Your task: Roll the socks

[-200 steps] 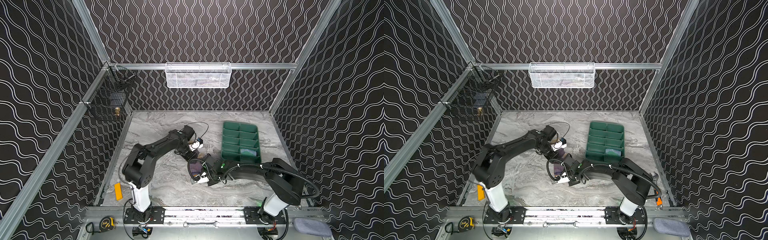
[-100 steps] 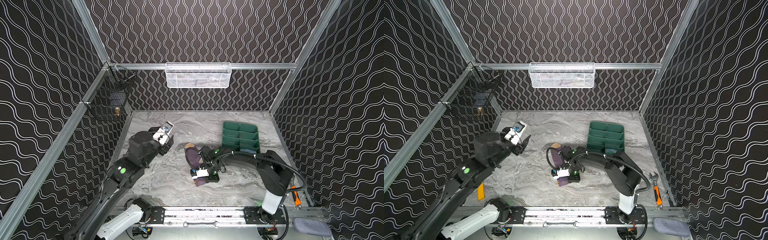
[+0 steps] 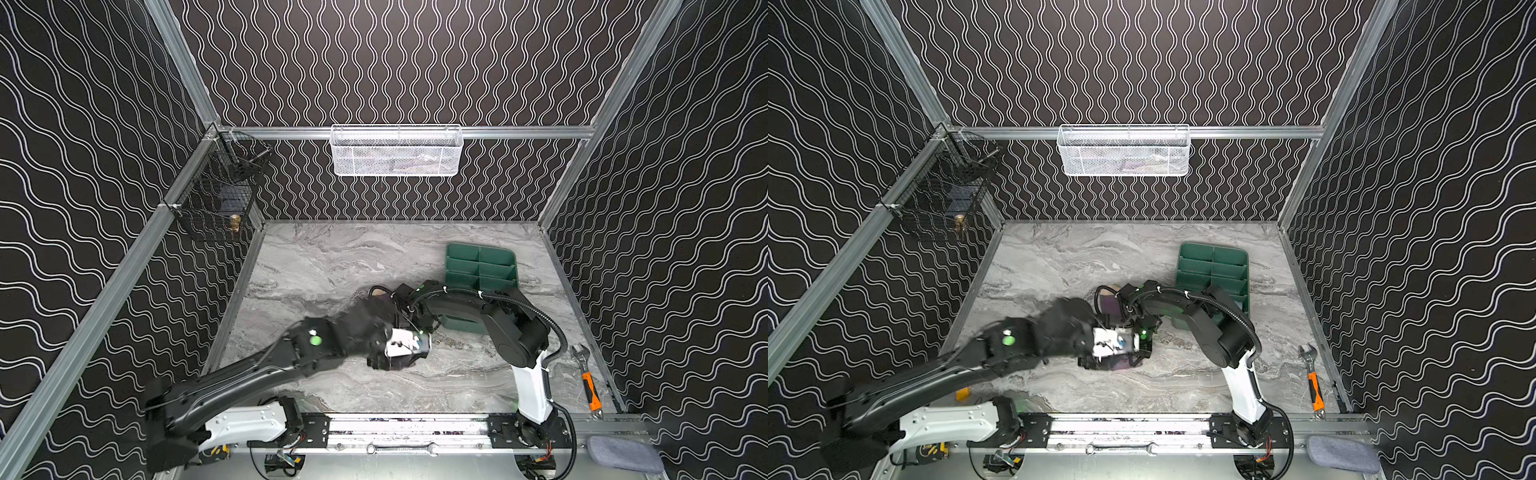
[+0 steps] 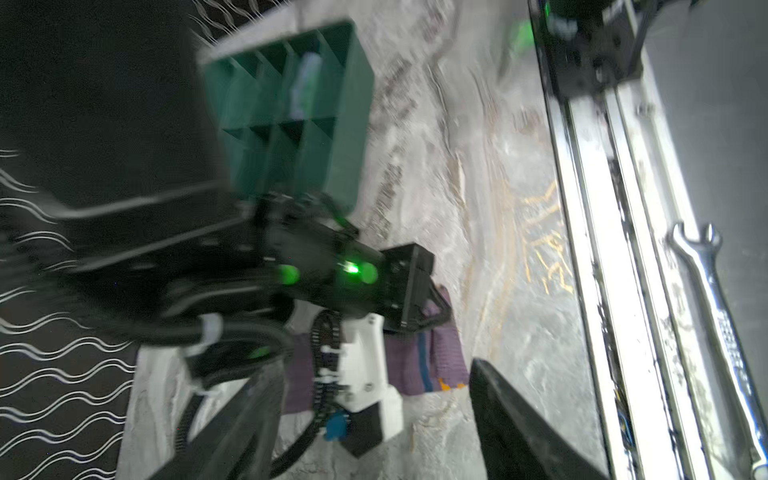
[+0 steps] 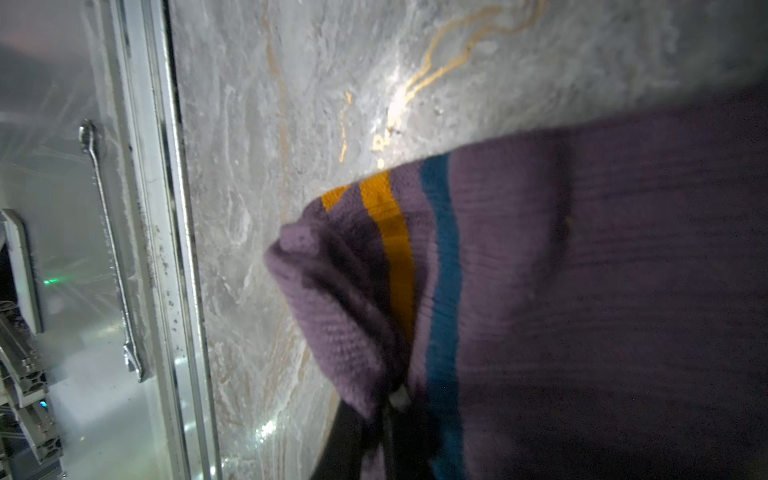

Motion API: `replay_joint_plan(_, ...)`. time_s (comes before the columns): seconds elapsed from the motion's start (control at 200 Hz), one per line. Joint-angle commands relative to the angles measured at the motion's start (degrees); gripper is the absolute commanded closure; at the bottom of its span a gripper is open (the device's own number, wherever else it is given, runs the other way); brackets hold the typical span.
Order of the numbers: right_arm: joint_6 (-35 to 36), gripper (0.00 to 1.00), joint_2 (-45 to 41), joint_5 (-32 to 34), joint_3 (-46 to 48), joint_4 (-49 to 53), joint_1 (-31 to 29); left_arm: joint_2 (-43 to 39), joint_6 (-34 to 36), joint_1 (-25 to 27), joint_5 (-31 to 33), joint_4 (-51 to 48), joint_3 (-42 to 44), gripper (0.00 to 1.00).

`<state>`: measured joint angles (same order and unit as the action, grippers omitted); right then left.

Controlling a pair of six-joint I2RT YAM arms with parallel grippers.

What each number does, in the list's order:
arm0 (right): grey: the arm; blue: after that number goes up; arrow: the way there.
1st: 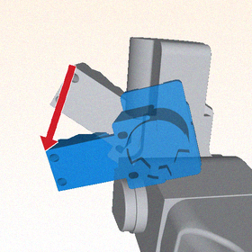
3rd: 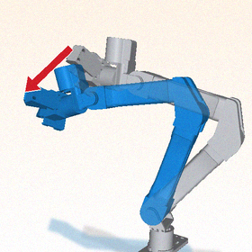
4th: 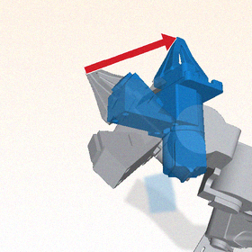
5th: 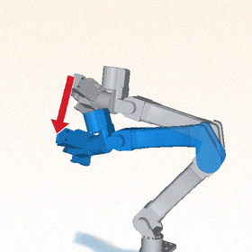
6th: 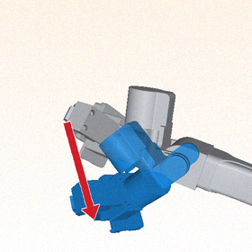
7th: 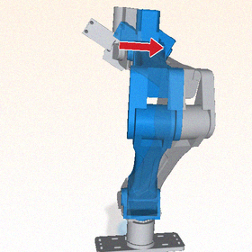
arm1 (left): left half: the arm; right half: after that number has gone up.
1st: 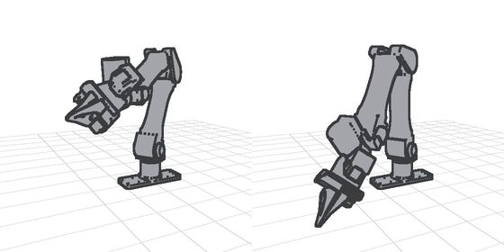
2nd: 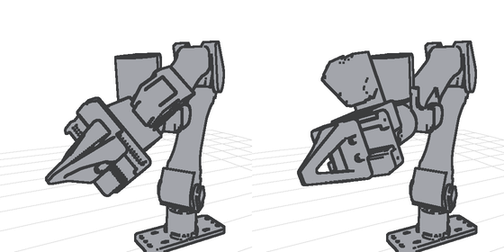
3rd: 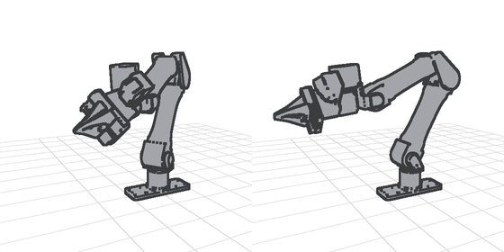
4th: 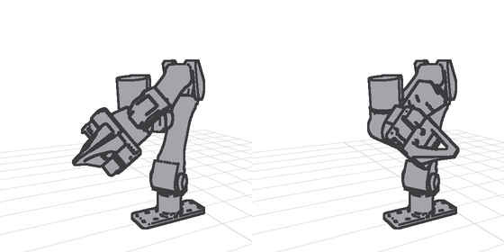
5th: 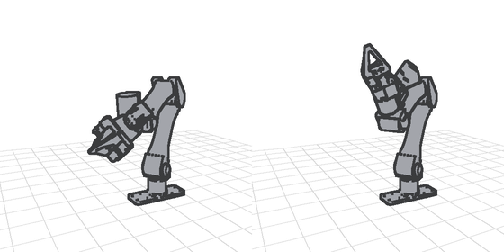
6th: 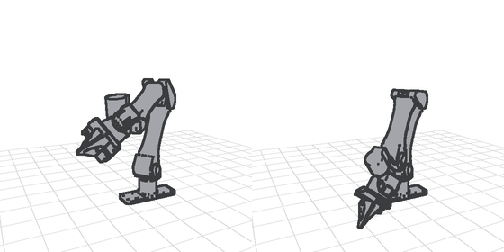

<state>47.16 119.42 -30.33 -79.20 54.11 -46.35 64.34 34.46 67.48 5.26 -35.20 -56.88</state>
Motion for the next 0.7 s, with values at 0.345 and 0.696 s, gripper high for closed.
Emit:
replay_joint_plan(0.345, -0.44, 1.0, 2.77, 0.43, -0.96, -0.46, 1.79, 11.9, -6.8, 6.77, 17.7, 13.02, 15.63, 0.26)
replay_joint_plan(0.696, -0.7, 1.0, 2.97, -1.49, -0.78, -1.37, 1.75, 19.31, -8.89, 2.97, 19.85, 21.04, 15.75, 0.35)
